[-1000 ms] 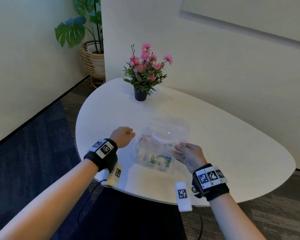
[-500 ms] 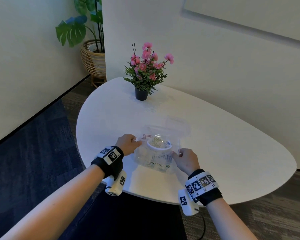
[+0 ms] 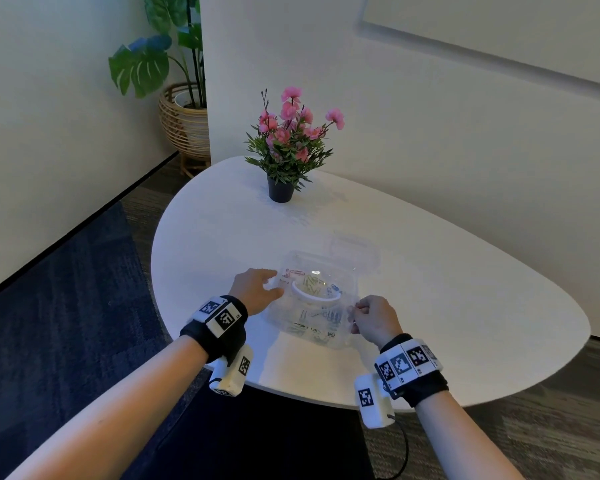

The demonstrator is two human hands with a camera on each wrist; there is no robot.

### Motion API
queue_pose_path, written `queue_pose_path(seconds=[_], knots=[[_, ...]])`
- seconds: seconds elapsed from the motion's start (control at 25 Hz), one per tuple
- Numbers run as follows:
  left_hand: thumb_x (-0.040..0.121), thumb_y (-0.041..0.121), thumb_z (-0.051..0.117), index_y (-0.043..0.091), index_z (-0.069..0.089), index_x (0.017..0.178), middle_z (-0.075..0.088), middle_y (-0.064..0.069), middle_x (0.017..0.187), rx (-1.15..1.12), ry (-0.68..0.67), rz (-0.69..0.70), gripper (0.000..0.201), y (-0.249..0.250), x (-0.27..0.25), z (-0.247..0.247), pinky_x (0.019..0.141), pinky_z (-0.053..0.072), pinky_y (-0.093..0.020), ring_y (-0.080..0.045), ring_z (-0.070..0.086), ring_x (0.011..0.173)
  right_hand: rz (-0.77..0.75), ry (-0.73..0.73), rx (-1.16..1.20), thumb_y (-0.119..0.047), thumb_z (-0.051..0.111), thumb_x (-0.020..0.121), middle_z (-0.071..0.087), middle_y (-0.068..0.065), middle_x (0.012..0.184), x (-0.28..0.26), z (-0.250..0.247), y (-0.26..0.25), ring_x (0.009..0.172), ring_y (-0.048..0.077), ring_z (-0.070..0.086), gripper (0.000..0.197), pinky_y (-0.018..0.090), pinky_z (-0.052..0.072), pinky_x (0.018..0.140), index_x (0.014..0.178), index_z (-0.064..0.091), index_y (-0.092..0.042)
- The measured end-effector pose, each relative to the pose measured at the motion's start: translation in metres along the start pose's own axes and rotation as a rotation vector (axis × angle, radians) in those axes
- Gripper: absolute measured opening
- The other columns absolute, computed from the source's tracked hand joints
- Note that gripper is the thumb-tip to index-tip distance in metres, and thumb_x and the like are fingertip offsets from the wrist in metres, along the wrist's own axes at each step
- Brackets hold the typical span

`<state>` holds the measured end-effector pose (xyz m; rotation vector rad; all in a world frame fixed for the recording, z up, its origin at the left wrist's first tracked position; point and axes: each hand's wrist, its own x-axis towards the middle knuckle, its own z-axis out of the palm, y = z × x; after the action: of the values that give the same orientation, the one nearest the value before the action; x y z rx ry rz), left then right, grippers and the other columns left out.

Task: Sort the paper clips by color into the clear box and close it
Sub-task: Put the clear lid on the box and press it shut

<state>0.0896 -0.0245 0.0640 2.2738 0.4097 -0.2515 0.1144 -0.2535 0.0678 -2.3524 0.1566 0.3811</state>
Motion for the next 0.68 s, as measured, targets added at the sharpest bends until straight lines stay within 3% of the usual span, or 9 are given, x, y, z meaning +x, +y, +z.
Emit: queue_pose_path(seconds=[0.16, 0.28, 0.36, 0.44, 0.6, 0.68], knots=[[0.087, 0.032, 0.062, 0.008, 0.059, 0.125, 0.059, -0.009, 0.133, -0.021, 0.059, -0.019, 0.046, 0.003, -0.001, 0.002, 0.106, 0.037, -0.028, -0.021, 0.054, 0.123, 0.032, 0.0, 0.121, -0.017, 0.064, 0.086, 0.07, 0.01, 0.068, 0.003, 0.001, 0.005, 0.065, 0.025, 0.069, 0.027, 0.046, 0.058, 0.081, 0.102, 0.062, 0.004], [0.087, 0.031, 0.062, 0.007, 0.06, 0.124, 0.057, -0.008, 0.135, 0.002, 0.075, -0.004, 0.044, 0.004, 0.001, 0.0, 0.108, 0.035, -0.028, -0.022, 0.052, 0.126, -0.009, 0.023, 0.021, -0.019, 0.064, 0.086, 0.073, 0.012, 0.073, -0.005, -0.002, 0.0, 0.053, 0.016, 0.068, 0.019, 0.03, 0.059, 0.068, 0.09, 0.065, -0.001], [0.087, 0.031, 0.062, 0.008, 0.061, 0.124, 0.058, -0.009, 0.135, 0.023, 0.051, -0.018, 0.043, 0.001, 0.003, 0.001, 0.108, 0.035, -0.028, -0.022, 0.052, 0.126, -0.059, 0.007, -0.122, -0.021, 0.063, 0.086, 0.071, 0.012, 0.069, -0.009, -0.004, -0.003, 0.046, 0.01, 0.063, 0.018, 0.018, 0.05, 0.053, 0.082, 0.064, -0.003], [0.087, 0.03, 0.062, 0.008, 0.061, 0.123, 0.06, -0.011, 0.131, 0.014, 0.049, -0.028, 0.043, 0.0, 0.003, 0.002, 0.106, 0.038, -0.028, -0.023, 0.055, 0.122, -0.069, -0.01, -0.171, -0.022, 0.065, 0.085, 0.069, 0.011, 0.067, -0.008, -0.003, -0.003, 0.041, 0.007, 0.062, 0.019, 0.015, 0.046, 0.048, 0.08, 0.063, -0.004], [0.085, 0.024, 0.066, 0.005, 0.064, 0.119, 0.064, -0.014, 0.126, -0.031, 0.062, -0.048, 0.039, 0.001, 0.005, 0.001, 0.103, 0.044, -0.03, -0.026, 0.06, 0.116, -0.049, -0.008, -0.132, -0.02, 0.067, 0.084, 0.068, 0.012, 0.067, -0.005, -0.001, 0.001, 0.04, 0.007, 0.062, 0.023, 0.019, 0.051, 0.051, 0.088, 0.064, 0.003], [0.084, 0.025, 0.068, 0.005, 0.066, 0.116, 0.064, -0.014, 0.125, -0.051, 0.056, -0.059, 0.038, 0.002, 0.005, -0.001, 0.101, 0.047, -0.033, -0.028, 0.063, 0.11, -0.055, 0.019, -0.134, -0.023, 0.067, 0.083, 0.071, 0.015, 0.082, -0.003, 0.002, 0.001, 0.06, 0.02, 0.069, 0.024, 0.029, 0.057, 0.064, 0.09, 0.063, -0.001]])
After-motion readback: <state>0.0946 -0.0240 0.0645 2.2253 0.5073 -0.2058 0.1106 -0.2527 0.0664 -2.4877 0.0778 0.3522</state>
